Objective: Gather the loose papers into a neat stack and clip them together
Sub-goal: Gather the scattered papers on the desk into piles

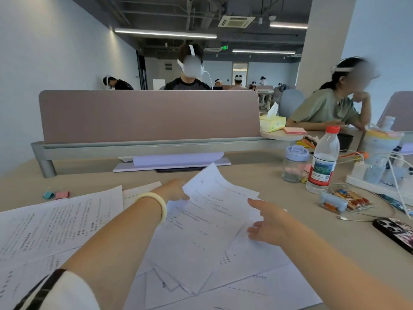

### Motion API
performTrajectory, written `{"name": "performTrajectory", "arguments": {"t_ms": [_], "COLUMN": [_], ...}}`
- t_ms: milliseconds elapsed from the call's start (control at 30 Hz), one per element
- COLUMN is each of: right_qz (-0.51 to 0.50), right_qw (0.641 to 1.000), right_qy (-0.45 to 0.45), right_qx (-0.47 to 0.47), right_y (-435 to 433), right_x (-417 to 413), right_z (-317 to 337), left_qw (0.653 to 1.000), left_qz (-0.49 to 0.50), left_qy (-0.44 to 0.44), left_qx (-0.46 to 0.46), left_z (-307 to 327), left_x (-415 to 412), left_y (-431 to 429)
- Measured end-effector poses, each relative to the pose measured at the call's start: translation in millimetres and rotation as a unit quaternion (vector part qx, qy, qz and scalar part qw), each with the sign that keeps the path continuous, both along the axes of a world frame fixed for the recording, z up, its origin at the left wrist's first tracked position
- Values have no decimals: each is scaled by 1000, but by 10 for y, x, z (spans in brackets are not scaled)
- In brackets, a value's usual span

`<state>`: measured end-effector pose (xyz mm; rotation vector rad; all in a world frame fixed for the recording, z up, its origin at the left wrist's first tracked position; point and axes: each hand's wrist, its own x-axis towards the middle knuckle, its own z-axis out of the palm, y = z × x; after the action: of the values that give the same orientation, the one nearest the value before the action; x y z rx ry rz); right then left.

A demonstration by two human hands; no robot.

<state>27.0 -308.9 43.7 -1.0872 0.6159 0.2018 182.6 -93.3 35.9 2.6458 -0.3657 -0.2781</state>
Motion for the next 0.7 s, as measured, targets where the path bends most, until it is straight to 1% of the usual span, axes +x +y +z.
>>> {"name": "performTrajectory", "arguments": {"t_ms": [33, 100, 167, 267, 367, 433, 500, 567, 633, 667, 700], "right_qz": [1, -13, -24, -42, -42, -25, 2, 13, -2, -10, -18], "right_qw": [1000, 999, 998, 999, 999, 995, 983, 959, 928, 917, 915], "right_qy": [8, 21, 31, 25, -2, -21, -32, -51, -87, -114, -144], "right_qx": [-6, -27, -39, -19, -34, -90, -180, -278, -362, -381, -377], "right_y": [9, 45, 74, 87, 78, 84, 78, 43, -46, -102, -154], "right_x": [47, 126, 162, 166, 169, 144, 111, 78, 29, 8, -22], "right_z": [-6, -11, -17, -45, -125, -171, -201, -167, -63, 14, 103], "left_qw": [999, 997, 997, 997, 998, 998, 998, 998, 992, 984, 972], "left_qz": [-2, 3, 5, 2, 26, 17, -13, -20, -12, -5, -2], "left_qy": [23, 41, 48, 49, 63, 59, 57, 46, 34, 32, 30], "left_qx": [29, 61, 56, 53, 12, 3, 4, -34, -122, -177, -232], "left_z": [-55, -122, -177, -77, -45, -37, -33, -3, 85, 153, 233], "left_x": [28, 66, 157, 81, 60, 39, -5, -61, -125, -184, -244], "left_y": [-28, -45, -30, -66, -175, -227, -272, -316, -317, -282, -250]}}
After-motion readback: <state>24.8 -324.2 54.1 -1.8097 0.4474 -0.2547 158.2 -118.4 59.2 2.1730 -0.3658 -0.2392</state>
